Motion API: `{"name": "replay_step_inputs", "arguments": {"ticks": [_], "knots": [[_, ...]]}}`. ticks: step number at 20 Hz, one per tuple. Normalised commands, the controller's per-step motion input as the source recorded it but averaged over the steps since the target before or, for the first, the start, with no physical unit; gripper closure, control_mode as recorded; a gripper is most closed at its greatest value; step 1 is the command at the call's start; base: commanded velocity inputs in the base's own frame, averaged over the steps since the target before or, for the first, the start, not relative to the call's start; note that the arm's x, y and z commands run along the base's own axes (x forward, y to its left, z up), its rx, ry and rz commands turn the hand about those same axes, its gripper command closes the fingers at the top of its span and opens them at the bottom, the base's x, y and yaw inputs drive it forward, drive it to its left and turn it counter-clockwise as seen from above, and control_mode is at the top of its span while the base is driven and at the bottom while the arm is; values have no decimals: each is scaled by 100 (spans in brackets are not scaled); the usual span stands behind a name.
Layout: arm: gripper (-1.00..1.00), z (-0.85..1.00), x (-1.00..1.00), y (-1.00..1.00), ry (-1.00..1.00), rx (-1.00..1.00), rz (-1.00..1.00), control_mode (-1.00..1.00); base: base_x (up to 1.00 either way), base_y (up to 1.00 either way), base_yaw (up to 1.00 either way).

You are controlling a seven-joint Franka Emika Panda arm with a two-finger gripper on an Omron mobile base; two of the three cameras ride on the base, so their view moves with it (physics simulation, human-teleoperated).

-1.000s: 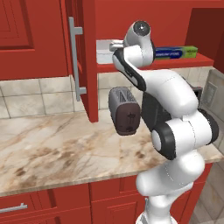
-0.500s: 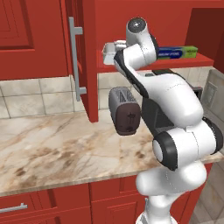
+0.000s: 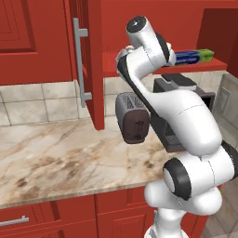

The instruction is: Retrieve the tupperware and aluminum foil from the cabinet and place them on the dining counter near the plate with tomato and onion to prepare for storing leftovers.

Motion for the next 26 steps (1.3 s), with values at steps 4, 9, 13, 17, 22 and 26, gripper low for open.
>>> {"name": "replay_step_inputs", "arguments": {"ticks": [4, 9, 13, 17, 22, 26], "knots": [[100, 4, -76, 0, 6, 1, -6, -100, 0, 0, 0], [100, 18, -30, 1, 0, 1, 1, -100, 0, 0, 0], [100, 0, -42, 12, 5, 1, 6, -100, 0, 0, 0], [100, -16, -58, 23, 1, 0, 8, -100, 0, 0, 0], [100, -34, -53, 27, 0, 0, 19, -100, 0, 0, 0], [100, -38, -57, 12, 6, 0, 19, -100, 0, 0, 0]]}}
